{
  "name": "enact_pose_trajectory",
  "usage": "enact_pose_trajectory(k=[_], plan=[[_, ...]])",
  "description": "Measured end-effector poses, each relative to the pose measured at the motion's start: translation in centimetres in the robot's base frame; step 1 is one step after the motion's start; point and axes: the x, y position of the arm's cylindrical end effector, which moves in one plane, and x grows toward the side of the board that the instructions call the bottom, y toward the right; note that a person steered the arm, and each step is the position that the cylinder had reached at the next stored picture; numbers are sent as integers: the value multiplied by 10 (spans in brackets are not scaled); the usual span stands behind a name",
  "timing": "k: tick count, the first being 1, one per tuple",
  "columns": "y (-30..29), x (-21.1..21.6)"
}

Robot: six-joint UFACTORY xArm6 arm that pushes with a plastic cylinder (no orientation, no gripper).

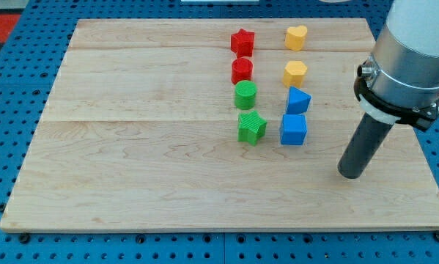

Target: Slide the yellow hexagon to the red circle

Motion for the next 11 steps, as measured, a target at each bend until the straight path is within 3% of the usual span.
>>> enact_pose_trajectory(k=[6,8,9,10,11], plan=[[-1,-6],[0,-72],[0,-131],[-19,-181],[-66,-199]])
